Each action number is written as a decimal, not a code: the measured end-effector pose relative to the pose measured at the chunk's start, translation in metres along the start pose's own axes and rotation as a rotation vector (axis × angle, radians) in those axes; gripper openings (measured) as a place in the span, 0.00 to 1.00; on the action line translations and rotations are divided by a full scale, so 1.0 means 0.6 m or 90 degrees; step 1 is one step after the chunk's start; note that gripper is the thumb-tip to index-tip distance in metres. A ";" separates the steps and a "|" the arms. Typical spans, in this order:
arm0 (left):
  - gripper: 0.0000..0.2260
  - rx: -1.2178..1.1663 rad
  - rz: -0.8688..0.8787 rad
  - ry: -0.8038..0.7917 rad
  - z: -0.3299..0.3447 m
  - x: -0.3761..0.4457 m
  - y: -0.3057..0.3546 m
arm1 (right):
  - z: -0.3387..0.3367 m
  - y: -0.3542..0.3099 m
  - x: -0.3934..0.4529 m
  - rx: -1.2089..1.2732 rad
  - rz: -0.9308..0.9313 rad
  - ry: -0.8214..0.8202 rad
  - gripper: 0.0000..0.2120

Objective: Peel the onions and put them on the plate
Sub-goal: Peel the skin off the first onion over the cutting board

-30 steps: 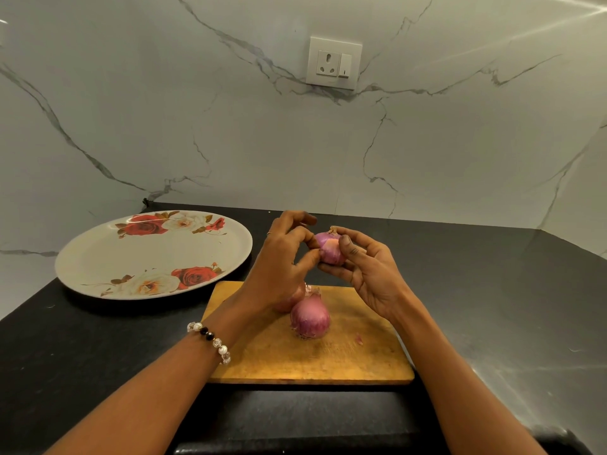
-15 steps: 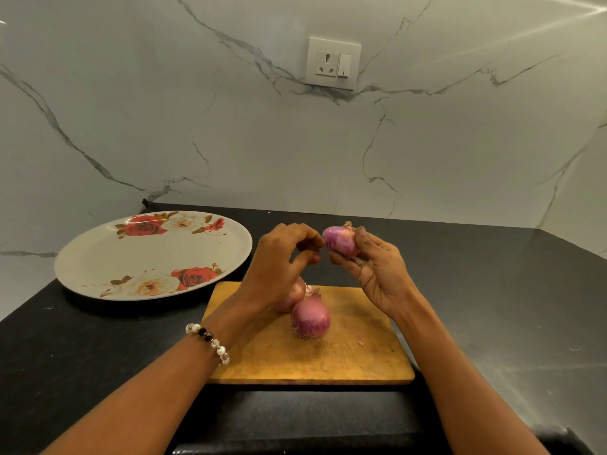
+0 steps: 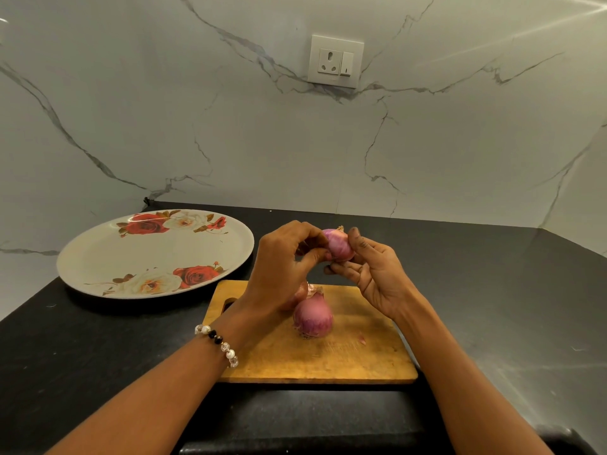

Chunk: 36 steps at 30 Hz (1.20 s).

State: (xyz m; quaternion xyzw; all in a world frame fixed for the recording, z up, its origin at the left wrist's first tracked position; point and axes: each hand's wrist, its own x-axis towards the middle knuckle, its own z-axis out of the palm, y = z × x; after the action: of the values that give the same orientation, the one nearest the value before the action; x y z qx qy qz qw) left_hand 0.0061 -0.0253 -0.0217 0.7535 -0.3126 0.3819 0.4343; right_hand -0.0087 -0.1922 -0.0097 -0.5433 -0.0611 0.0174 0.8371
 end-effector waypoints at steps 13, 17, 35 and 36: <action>0.06 0.001 -0.021 0.022 -0.010 0.006 -0.005 | -0.001 0.001 -0.001 -0.056 0.019 -0.016 0.24; 0.06 0.013 -0.009 0.008 -0.009 0.004 -0.014 | -0.001 0.001 -0.001 -0.077 0.001 -0.008 0.22; 0.07 0.010 0.003 0.001 -0.010 0.003 -0.017 | -0.001 0.000 -0.002 -0.097 -0.010 -0.003 0.22; 0.07 0.009 0.006 0.000 -0.011 0.003 -0.017 | -0.001 0.000 -0.002 -0.098 -0.009 -0.002 0.22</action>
State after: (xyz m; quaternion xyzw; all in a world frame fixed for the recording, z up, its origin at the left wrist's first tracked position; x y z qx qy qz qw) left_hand 0.0131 -0.0156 -0.0221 0.7552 -0.3131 0.3861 0.4272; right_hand -0.0096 -0.1928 -0.0101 -0.6057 -0.0679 0.0075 0.7927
